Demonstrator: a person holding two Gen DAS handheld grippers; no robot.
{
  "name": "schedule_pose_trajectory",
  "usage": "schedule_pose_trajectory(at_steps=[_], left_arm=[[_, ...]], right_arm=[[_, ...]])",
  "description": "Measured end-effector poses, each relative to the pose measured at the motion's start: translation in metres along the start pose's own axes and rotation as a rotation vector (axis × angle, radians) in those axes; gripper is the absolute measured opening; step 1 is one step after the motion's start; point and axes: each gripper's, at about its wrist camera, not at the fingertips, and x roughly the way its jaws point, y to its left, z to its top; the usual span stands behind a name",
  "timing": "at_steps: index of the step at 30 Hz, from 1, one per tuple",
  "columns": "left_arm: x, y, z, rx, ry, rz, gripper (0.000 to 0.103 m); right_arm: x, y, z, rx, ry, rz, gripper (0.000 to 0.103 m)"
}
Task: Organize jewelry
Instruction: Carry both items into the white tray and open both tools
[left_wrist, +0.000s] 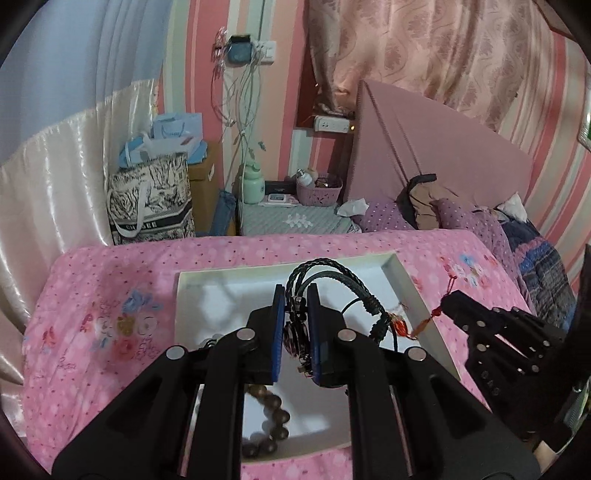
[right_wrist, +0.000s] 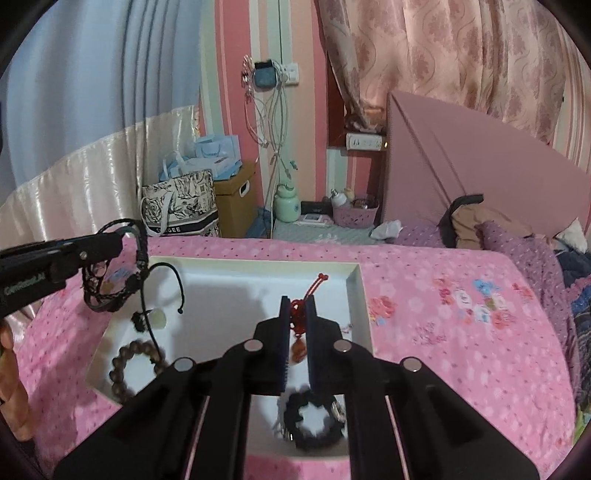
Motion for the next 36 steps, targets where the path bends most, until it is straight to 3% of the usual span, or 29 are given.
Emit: schedule_pose_trajectory(at_steps=[6, 10, 18, 24, 36], left_arm=[[0.048, 0.002, -0.026, 0.002, 0.027, 0.029, 0.010], [0.080, 0.007, -0.035, 0.002, 0.091, 0.060, 0.010], [0.117, 0.023, -0.050, -0.027, 0.179, 0.106, 0.010], [0.129, 0.011, -0.056, 0.012, 0.196, 0.128, 0.010], [0.137, 0.009, -0.058, 0.025, 0.221, 0.147, 0.010]], right_arm=[[0.045, -0.001, -0.012, 0.033, 0.047, 0.043, 0.006], [0.075, 0.004, -0.028, 0.006, 0.119, 0.027, 0.006], [0.085, 0.002, -0.033, 0.005, 0.185, -0.026, 0.006], [0.101, 0.001, -0.042, 0.003, 0.249, -0.035, 0.006], [0.107, -0.002, -0.048, 0.021, 0.256, -0.032, 0.010]])
